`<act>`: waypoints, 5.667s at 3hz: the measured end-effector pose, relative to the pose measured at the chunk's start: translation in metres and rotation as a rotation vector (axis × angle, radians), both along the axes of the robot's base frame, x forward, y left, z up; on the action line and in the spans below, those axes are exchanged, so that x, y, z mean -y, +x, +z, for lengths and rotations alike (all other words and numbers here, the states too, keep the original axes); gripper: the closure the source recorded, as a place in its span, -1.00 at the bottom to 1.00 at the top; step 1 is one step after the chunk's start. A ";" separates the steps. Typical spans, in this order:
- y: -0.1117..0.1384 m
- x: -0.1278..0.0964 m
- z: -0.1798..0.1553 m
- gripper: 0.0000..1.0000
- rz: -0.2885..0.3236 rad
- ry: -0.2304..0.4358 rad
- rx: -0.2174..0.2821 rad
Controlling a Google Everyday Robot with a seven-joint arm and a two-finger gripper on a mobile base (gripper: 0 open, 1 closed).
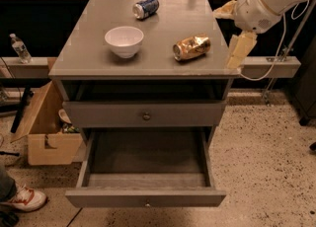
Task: Place orange can into middle drawer
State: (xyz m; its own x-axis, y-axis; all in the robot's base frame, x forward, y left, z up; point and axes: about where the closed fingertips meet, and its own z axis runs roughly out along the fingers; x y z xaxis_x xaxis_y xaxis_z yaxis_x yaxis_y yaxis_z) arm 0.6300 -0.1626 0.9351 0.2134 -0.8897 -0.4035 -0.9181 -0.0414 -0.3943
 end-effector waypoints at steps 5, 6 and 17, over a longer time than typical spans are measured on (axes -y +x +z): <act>0.106 0.004 -0.073 -1.00 0.053 0.005 -0.004; 0.113 0.003 -0.074 -1.00 0.060 -0.010 -0.003; -0.016 0.019 -0.042 1.00 -0.062 0.183 -0.087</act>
Offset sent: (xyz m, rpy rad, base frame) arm 0.0893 0.0023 -0.0533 0.0305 -0.0210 0.0686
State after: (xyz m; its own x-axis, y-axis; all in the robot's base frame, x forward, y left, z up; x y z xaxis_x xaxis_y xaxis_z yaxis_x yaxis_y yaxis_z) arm 0.6136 -0.1811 0.8931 0.1182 -0.8105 -0.5737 -0.9474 0.0809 -0.3096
